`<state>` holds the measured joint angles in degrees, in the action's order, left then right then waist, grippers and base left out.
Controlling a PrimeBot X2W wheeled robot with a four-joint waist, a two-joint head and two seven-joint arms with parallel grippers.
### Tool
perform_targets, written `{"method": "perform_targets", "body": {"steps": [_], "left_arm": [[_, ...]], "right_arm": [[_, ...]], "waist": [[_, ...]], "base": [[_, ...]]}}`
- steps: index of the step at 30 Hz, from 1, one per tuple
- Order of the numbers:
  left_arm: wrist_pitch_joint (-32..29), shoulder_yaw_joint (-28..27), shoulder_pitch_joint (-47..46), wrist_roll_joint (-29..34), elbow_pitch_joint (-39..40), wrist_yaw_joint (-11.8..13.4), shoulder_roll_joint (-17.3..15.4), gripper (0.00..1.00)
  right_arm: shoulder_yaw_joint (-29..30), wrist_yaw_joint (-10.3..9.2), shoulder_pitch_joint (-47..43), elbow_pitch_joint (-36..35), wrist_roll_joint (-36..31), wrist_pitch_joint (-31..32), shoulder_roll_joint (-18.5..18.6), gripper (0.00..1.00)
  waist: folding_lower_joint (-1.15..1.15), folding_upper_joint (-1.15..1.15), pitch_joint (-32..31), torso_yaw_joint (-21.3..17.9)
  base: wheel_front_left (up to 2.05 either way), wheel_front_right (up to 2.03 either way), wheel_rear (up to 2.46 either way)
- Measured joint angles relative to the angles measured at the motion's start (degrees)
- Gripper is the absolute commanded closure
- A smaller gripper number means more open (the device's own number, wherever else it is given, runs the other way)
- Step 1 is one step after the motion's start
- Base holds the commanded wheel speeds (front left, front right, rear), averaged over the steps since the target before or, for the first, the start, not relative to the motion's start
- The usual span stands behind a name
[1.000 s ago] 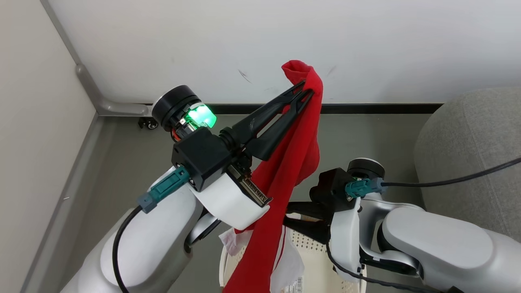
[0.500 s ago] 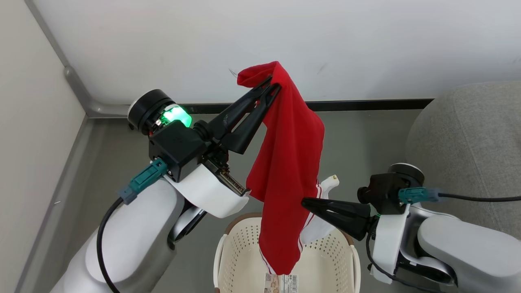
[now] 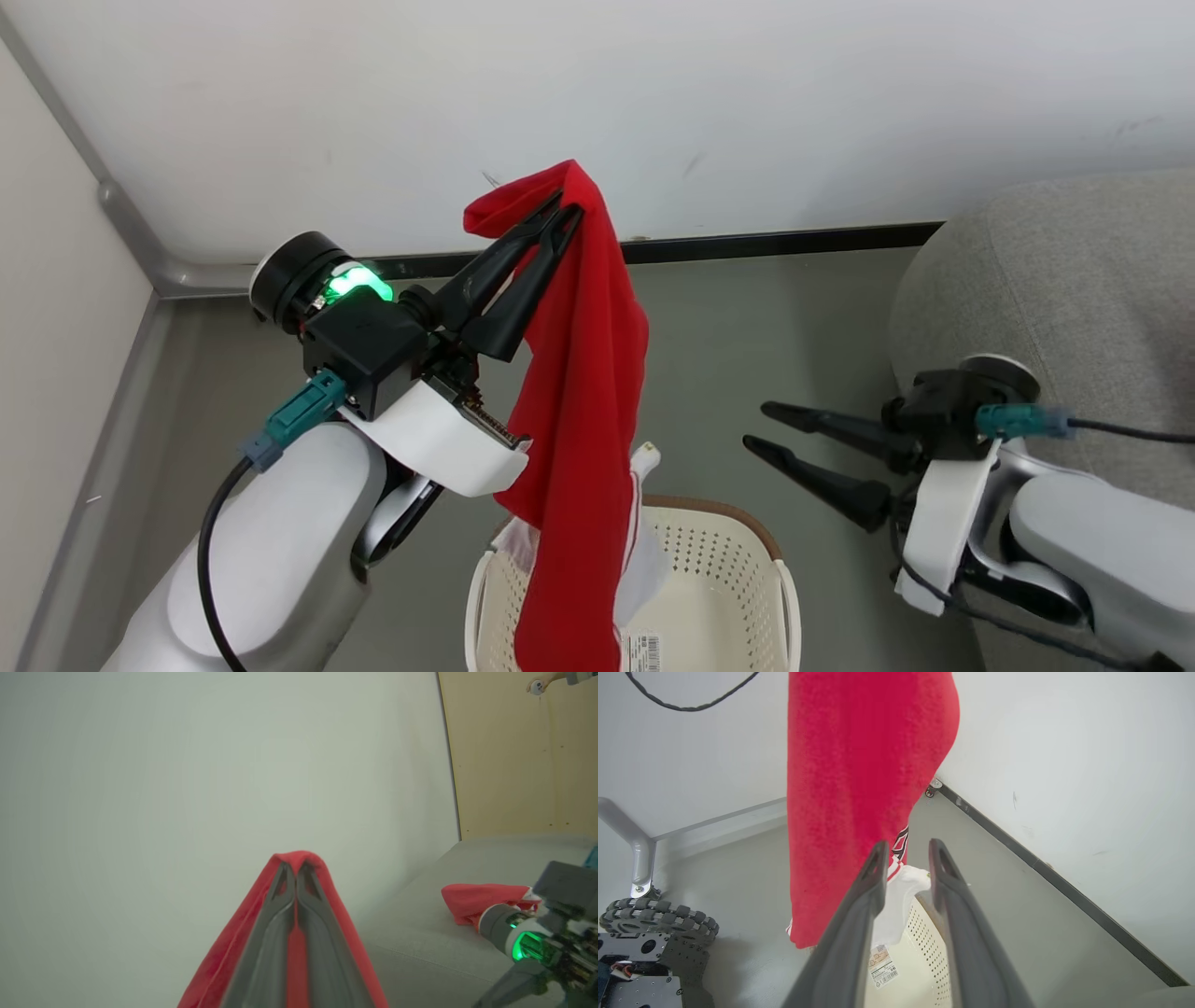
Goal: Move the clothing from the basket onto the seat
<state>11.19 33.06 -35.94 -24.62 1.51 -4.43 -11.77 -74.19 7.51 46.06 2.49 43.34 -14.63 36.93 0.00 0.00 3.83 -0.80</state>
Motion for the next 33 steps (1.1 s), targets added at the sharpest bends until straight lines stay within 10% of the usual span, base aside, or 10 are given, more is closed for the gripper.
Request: {"method": "perform_targets", "body": {"steps": [7,33], "left_arm": [[0.1,-0.8,1.1,-0.1,-0.8,0.4,-1.0,1.0],[0.5,-2.5,4.9,-1.4,-3.8,1.6,-2.9,1.0]], "right_arm": [[8.2,0.0,-0.5,-1.8,0.2,0.0,0.0,0.0],[38.7,-0.01,-22.2,-5.2,-4.6,0.0,3.6,0.0]], "waist": [[0.0,0.0,-0.7,-1.2],[0.0,0.0,-3.2,-4.9]], "base": [[0.0,0.0,0.0],[0.0,0.0,0.0]]}}
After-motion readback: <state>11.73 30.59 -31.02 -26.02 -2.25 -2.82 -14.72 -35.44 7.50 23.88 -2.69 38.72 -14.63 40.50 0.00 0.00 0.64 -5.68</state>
